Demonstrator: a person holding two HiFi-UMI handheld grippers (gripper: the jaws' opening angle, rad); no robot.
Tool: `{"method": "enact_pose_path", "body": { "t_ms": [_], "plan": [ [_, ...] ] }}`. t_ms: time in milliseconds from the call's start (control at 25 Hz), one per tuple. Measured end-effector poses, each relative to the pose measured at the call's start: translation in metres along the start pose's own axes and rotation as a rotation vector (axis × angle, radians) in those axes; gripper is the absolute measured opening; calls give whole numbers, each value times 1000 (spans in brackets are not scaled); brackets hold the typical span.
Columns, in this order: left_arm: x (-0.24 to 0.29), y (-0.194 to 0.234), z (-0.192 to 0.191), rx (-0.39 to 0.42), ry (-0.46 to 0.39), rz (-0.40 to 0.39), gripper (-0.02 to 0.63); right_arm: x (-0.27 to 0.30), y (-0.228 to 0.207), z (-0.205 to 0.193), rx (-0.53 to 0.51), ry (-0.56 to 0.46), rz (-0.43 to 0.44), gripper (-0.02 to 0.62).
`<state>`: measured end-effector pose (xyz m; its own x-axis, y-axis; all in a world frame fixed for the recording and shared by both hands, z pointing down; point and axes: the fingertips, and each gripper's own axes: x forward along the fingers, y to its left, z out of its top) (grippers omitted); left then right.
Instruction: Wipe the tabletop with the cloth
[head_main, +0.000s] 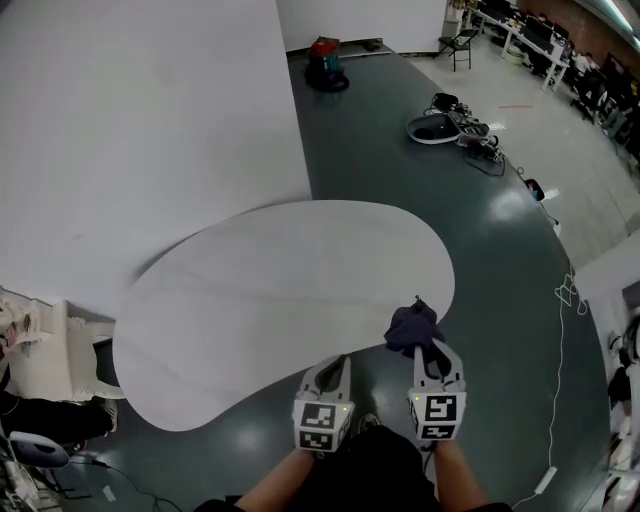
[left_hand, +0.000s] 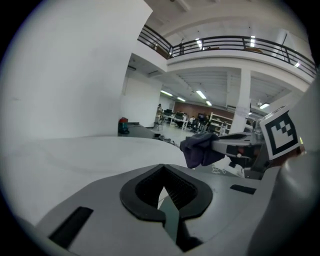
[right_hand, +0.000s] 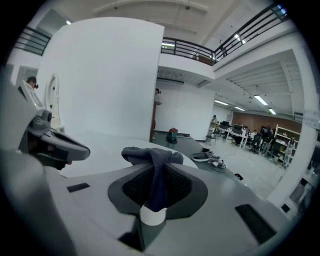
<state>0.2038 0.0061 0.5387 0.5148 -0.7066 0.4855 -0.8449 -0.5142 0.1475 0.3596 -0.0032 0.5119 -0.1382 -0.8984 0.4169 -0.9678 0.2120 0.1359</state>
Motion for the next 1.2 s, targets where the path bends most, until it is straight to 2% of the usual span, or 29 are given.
{"method": "enact_pose_path", "body": {
  "t_ms": [120,280,440,560,680,760,880,960,1200],
  "plan": [
    [12,-1,-1,14,24,-43,6,11,-26,-20,6,66,-64,41],
    [21,0,-5,-9,50,-54,6,31,-52,-46,18,145,-67,41],
    [32,-7,-10,-24,74,-32,6,69,-81,-82,70,224,-23,41],
    [40,-12,-15,-20,91,-38,6,99,-90,-108,27,304,10,41],
    [61,-15,-31,-37,150,-39,6,122,-86,-134,-4,420,80,41],
    [78,-19,-48,-59,204,-43,6,130,-78,-149,6,461,115,41],
    [99,-28,-66,-101,269,-48,6,133,-76,-154,49,476,139,41],
    [108,-37,-71,-91,298,-56,6,133,-75,-154,52,503,164,41],
    [141,-65,-79,-104,352,-80,6,137,-76,-151,-36,522,207,41]
  ]
}}
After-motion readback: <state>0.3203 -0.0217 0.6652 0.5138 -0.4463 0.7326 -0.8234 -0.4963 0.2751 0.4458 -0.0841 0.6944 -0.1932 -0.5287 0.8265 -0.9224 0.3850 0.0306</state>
